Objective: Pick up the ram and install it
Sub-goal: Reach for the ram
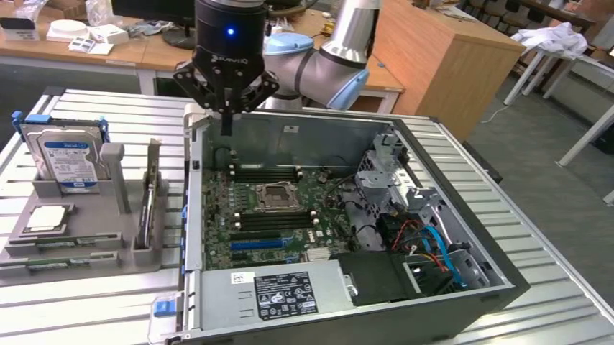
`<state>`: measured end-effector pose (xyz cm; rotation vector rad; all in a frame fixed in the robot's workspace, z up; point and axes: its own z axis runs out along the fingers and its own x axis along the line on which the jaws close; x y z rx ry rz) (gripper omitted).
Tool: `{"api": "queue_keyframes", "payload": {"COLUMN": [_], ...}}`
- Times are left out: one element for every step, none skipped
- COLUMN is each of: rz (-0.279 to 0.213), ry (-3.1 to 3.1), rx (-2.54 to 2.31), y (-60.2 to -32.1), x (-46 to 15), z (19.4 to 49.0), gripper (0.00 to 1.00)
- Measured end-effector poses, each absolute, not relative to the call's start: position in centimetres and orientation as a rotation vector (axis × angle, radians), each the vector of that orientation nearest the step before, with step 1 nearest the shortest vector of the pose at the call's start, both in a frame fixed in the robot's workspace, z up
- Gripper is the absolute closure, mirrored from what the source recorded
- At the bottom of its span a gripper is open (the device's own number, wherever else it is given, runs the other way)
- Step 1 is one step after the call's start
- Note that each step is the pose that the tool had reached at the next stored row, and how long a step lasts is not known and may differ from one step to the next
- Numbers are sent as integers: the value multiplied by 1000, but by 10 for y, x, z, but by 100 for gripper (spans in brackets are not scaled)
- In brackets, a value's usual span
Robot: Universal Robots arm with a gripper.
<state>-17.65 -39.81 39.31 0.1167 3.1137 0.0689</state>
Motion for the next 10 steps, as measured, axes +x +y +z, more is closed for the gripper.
{"api": "queue_keyframes", "payload": {"rz": [69,69,69,69,69,69,69,69,69,69], "ry": [3114,3114,3114,3114,3114,3114,3114,3114,3114,3114], "rx": [117,117,117,116,116,116,116,117,117,117], "y": [-398,-398,-398,-398,-398,-398,-398,-398,-398,-398], "x": [-178,-180,-182,-184,-186,-188,-190,-192,-194,-196], "z": [393,393,393,393,393,393,393,393,393,393], "gripper": [89,89,89,89,89,89,89,89,89,89]}}
